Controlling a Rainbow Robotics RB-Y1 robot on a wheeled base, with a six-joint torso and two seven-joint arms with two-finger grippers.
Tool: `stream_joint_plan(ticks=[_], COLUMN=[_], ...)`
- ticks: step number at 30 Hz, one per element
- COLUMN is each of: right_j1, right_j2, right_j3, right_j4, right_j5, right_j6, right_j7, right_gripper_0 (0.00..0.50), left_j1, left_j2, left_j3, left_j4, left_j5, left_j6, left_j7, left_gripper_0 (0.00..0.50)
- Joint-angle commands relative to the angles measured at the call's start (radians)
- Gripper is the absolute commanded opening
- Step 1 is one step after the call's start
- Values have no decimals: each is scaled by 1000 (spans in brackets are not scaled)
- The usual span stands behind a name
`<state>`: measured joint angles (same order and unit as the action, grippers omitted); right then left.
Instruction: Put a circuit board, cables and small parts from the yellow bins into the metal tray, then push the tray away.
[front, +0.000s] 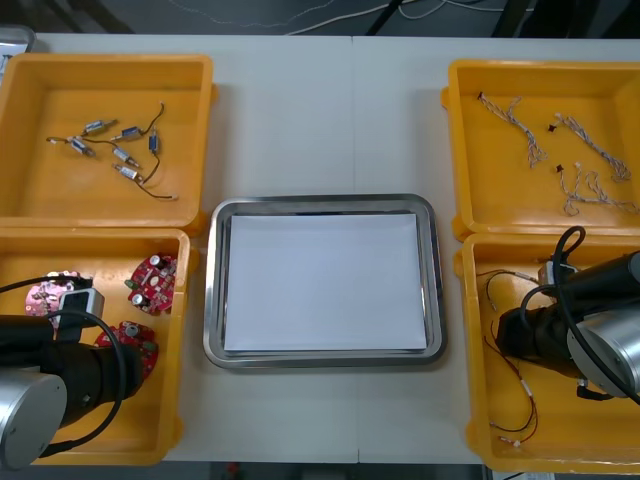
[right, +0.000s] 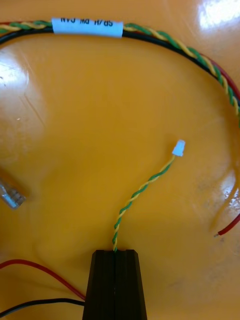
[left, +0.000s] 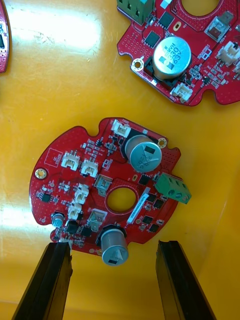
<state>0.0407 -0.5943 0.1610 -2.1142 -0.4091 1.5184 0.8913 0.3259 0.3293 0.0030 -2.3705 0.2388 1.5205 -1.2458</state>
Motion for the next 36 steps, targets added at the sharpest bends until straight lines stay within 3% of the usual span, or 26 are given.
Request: stream_joint_plan(ticks=[1, 14, 20, 26, 29, 31, 32, 33, 34, 35, 36], right_j1=[-36, -55, -61, -61, -61, -61, -62, -61, -61, -61, -61], right_j2=[-21, -110, -150, -177, -183, -183, -183, -182, -182, -182, -182], right_j3=[-37, -136, -161, -170, -172, -172, -172, -172, -172, -172, -172], right_j4=[-12, -12, -12, -12, -12, -12, -12, -12, -12, -12, -12], right_j5=[-4, -125, -135, -137, -135, -135, -134, -134, -134, -134, -135], right_j6=[37, 49, 49, 49, 49, 48, 48, 48, 48, 48, 48], right_j7=[-17, 47, 77, 95, 98, 100, 100, 100, 100, 100, 100], right_gripper_0=[0, 0, 0, 0, 0, 11, 28, 100, 227, 293, 407], left_j1=[35, 39, 39, 41, 41, 39, 41, 39, 41, 39, 41], left_j2=[-18, -15, -9, -1, 1, 2, 2, 4, 4, 5, 5], left_j3=[-28, -44, -46, -46, -46, -46, -46, -46, -46, -46, -46], left_j4=[20, 54, 54, 54, 54, 56, 56, 54, 54, 54, 54], left_j5=[-15, -29, -29, -30, -33, -33, -33, -33, -36, -36, -36], left_j6=[-34, -60, -60, -62, -62, -62, -60, -62, -62, -62, -62], left_j7=[-80, -70, -69, -66, -66, -66, -66, -64, -64, -64, -64], left_gripper_0=[500, 500, 496, 269, 249, 198, 182, 159, 127, 95, 31])
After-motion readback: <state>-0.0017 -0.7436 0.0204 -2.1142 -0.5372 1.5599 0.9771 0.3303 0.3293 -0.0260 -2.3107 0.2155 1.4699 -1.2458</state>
